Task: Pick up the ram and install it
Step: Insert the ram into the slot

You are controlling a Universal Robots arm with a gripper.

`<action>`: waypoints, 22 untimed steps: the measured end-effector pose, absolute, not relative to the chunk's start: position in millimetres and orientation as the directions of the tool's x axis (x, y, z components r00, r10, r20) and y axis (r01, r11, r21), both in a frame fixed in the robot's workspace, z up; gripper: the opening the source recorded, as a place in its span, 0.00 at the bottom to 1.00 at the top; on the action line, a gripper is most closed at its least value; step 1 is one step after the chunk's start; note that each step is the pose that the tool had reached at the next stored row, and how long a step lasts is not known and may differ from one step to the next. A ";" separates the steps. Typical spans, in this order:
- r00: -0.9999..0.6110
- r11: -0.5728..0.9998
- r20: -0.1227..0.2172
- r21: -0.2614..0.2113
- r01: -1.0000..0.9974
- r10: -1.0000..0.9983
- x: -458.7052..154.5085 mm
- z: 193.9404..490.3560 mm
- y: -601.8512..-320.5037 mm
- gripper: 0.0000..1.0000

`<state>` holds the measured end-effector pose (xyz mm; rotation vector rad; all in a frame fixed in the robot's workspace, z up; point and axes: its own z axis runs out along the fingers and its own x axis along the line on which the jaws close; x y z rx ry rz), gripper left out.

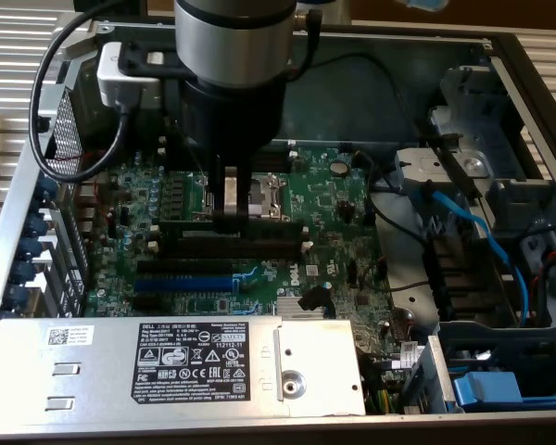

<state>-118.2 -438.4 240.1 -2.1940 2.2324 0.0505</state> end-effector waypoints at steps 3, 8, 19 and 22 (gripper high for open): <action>-0.017 0.017 -0.028 0.012 -1.000 -0.999 -118.9 239.9 -438.4 0.12; -0.017 0.017 -0.025 0.009 -1.000 -1.000 -119.2 239.3 -438.4 0.12; -0.018 0.018 -0.020 0.007 -1.000 -1.000 -119.3 238.1 -438.4 0.12; -0.019 0.019 -0.018 0.007 -1.000 -1.000 -119.3 237.8 -438.4 0.12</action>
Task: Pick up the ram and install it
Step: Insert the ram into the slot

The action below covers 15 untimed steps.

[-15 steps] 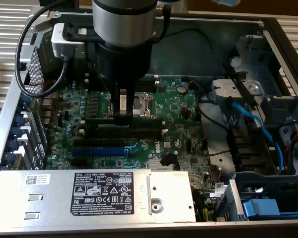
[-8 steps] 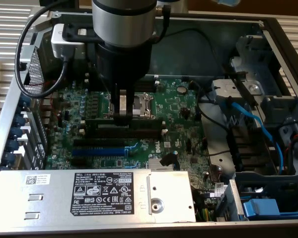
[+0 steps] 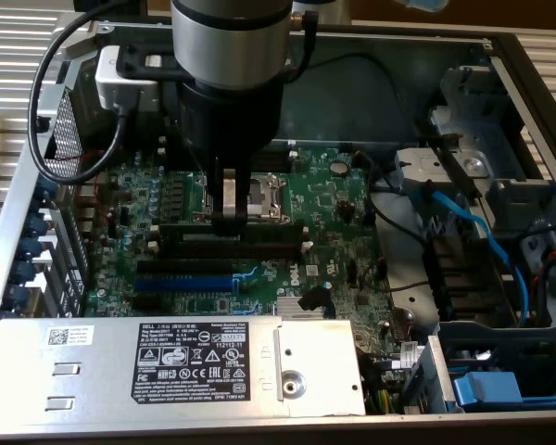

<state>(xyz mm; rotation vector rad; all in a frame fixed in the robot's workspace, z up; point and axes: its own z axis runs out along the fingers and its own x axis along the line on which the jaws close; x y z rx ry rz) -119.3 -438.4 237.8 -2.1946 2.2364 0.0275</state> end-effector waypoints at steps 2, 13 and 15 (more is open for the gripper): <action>-0.019 0.019 -0.017 0.007 -1.000 -1.000 -119.3 237.7 -438.4 0.12; -0.028 0.028 -0.008 0.006 -1.000 -1.000 -119.4 237.5 -435.9 0.12; -0.030 0.030 -0.007 0.006 -1.000 -1.000 -119.4 237.4 -435.0 0.12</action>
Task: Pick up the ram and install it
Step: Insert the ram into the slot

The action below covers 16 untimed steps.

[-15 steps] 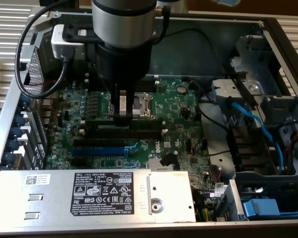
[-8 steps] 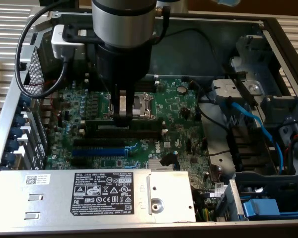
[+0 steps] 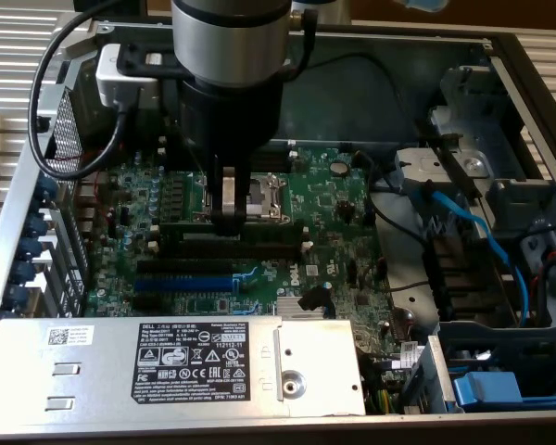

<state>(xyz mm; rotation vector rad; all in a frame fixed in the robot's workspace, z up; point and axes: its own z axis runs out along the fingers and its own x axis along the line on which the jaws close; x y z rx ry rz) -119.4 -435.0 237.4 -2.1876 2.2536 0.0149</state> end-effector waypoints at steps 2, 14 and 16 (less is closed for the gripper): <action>-0.031 0.031 -0.006 0.006 -1.000 -1.000 -119.3 237.4 -434.8 0.12; -0.034 0.034 -0.002 0.003 -0.999 -0.999 -119.4 237.3 -434.8 0.12; -0.034 0.034 -0.001 0.002 -0.999 -0.999 -119.5 237.3 -434.8 0.12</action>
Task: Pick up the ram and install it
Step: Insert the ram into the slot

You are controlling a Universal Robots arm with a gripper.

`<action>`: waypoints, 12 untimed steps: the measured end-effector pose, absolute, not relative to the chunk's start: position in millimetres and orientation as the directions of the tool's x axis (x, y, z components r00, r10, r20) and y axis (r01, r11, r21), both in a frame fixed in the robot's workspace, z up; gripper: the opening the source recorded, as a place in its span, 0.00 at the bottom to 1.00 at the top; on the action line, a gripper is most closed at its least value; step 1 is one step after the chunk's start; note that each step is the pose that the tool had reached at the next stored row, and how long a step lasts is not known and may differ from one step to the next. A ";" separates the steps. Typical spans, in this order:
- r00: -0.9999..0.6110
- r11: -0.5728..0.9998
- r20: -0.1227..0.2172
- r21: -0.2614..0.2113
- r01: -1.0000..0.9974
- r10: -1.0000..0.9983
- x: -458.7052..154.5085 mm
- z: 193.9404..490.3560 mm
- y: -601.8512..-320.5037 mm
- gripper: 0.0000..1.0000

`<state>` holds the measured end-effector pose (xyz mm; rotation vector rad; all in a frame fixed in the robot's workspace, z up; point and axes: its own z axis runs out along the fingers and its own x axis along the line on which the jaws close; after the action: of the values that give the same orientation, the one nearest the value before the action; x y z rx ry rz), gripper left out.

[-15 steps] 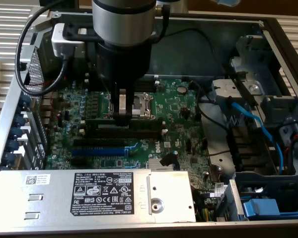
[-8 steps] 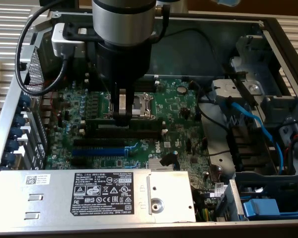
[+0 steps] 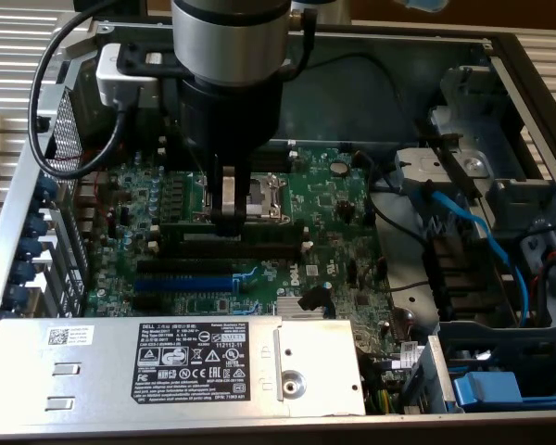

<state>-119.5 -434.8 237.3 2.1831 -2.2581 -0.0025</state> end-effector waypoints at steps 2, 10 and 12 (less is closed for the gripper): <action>-0.034 0.034 0.000 0.000 -0.999 -0.999 -119.6 237.3 -434.8 0.12; -0.034 0.034 0.002 0.000 -0.999 -0.999 -120.6 237.4 -433.2 0.12; -0.034 0.034 0.003 -0.001 -0.999 -0.999 -121.1 237.3 -433.1 0.12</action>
<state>-121.1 -433.1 237.3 2.1826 -2.2573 0.0039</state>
